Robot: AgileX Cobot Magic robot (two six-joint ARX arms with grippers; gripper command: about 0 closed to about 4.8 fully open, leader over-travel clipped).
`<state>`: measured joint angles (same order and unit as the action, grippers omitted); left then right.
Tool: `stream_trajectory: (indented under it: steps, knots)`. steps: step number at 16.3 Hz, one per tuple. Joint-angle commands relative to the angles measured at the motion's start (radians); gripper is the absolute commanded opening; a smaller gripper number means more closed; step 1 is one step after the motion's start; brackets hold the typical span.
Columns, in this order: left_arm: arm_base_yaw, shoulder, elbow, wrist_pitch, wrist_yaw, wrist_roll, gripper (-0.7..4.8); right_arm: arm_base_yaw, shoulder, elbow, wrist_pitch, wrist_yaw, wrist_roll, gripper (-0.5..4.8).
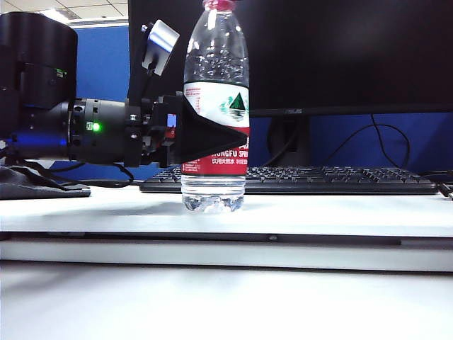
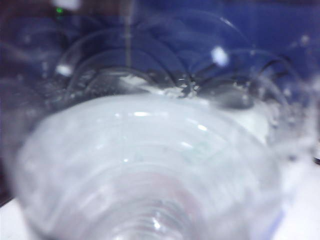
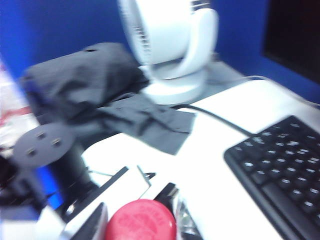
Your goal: Unscrew the cap from the plastic bottle on the table.
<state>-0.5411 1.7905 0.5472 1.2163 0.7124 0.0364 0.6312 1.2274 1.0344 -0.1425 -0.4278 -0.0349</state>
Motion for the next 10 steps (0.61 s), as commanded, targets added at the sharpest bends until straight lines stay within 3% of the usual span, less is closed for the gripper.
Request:
stream_trajectory:
  steps: [1, 6, 10]
  knots:
    - [0.0, 0.0, -0.001, -0.01, 0.009, -0.007, 2.77, -0.034, 0.02, -0.026, -0.221, -0.101, -0.039, 0.71]
    - [0.0, 0.0, -0.001, -0.01, 0.008, -0.007, 2.77, -0.037, 0.06, -0.026, -0.219, -0.197, -0.048, 0.72]
    - [0.0, 0.0, -0.001, -0.01, 0.008, -0.007, 2.77, -0.037, 0.068, -0.023, -0.189, -0.203, -0.043, 0.72]
